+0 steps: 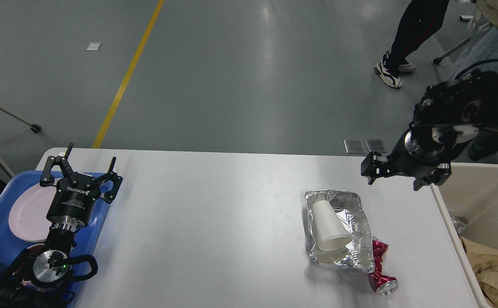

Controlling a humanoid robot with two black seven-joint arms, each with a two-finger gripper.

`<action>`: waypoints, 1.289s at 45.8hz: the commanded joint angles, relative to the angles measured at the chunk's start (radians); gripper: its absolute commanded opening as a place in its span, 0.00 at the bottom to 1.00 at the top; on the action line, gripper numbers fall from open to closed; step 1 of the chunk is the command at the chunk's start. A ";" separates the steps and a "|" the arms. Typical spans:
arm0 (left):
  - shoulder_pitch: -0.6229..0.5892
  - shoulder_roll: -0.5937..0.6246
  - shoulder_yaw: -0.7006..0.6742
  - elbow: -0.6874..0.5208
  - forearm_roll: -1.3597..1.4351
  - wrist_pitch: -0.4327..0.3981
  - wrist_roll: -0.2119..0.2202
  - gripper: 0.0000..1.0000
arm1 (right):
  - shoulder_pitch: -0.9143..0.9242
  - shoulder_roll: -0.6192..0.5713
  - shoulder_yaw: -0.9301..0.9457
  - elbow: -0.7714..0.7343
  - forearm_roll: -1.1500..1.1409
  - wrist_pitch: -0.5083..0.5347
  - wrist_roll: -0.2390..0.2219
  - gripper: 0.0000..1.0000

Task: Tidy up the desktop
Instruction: 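Lower the right gripper onto the foil tray edge and grasp it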

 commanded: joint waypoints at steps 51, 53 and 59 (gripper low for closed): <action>0.000 0.000 0.000 0.000 0.000 0.002 0.000 0.97 | -0.384 0.123 0.116 -0.197 0.001 -0.274 0.001 0.65; 0.000 0.000 0.000 0.000 0.000 0.002 0.000 0.97 | -0.388 0.123 0.116 -0.197 0.001 -0.274 0.001 0.60; 0.000 0.000 0.000 0.000 0.000 0.000 0.000 0.97 | -0.398 0.123 0.116 -0.197 0.001 -0.274 0.001 0.36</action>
